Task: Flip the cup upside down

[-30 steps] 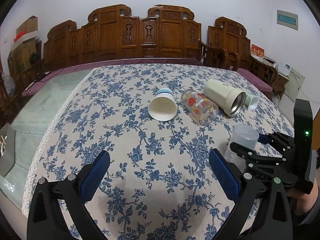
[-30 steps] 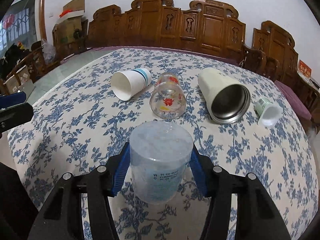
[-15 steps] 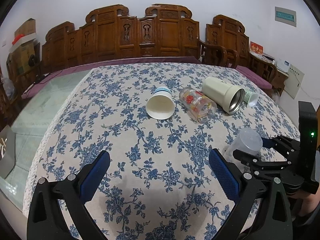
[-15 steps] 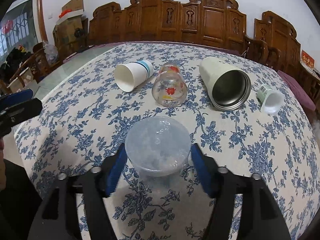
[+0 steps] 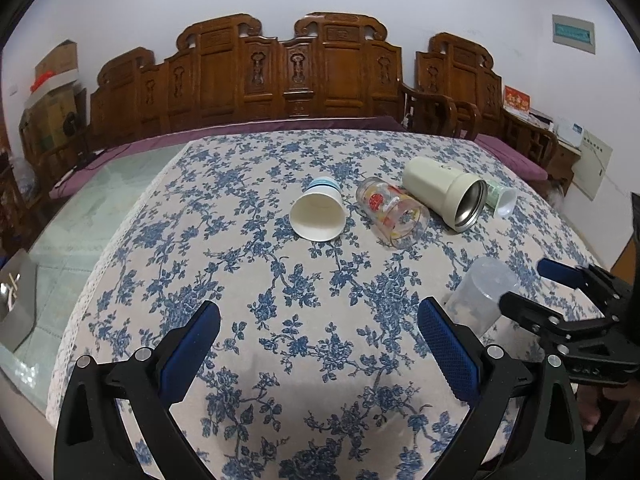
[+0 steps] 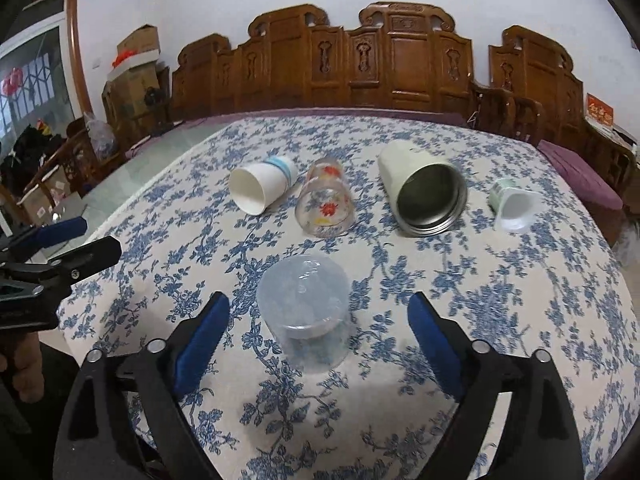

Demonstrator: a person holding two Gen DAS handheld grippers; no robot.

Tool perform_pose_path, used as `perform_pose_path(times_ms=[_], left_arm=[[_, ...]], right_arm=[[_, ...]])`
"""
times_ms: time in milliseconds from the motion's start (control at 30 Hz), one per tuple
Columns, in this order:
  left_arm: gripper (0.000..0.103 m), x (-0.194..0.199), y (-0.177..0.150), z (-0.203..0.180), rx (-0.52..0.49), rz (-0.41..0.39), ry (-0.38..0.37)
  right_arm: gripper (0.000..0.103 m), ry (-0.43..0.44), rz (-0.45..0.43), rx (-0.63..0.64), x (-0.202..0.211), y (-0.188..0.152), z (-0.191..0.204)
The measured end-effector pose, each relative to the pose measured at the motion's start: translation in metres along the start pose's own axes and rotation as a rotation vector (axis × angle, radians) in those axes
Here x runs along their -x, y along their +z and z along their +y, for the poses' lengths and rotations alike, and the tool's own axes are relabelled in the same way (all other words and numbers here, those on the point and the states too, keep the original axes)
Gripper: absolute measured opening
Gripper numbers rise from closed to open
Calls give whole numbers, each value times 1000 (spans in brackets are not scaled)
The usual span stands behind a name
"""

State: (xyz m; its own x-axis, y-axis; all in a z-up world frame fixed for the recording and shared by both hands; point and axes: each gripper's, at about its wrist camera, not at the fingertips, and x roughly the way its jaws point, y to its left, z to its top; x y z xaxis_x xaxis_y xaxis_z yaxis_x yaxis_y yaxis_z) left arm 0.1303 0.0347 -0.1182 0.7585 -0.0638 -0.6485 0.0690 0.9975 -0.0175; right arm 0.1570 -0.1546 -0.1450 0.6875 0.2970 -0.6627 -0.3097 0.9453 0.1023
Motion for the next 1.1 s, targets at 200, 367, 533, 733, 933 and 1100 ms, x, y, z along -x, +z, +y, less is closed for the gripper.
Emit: perform_pose_path(times_ms=[200,367,533,733,933,1100], left_arm=[[95,18,-2,-9,14,-18,16],[95,29,-9,-22,-18,-7,44],[95,43,-15,-30,-18,5,46],[95,82,-14,-35,0,-43,40],[95,131,-3,-43,2,-122,33],[95,172,4,-50,-6,-199,52]], right_arm=[[100,-15,-21,-56,28,-6,-18],[100,-37,-23,-95,45,-17,-31],[100,-42,-47,-126,71,-26,-40],[100,-52,-140,-106,124,-19,-31],[100,-54,-234,-82,177,-9,-18],[100,-67,-301,-47,215,-5,-3]])
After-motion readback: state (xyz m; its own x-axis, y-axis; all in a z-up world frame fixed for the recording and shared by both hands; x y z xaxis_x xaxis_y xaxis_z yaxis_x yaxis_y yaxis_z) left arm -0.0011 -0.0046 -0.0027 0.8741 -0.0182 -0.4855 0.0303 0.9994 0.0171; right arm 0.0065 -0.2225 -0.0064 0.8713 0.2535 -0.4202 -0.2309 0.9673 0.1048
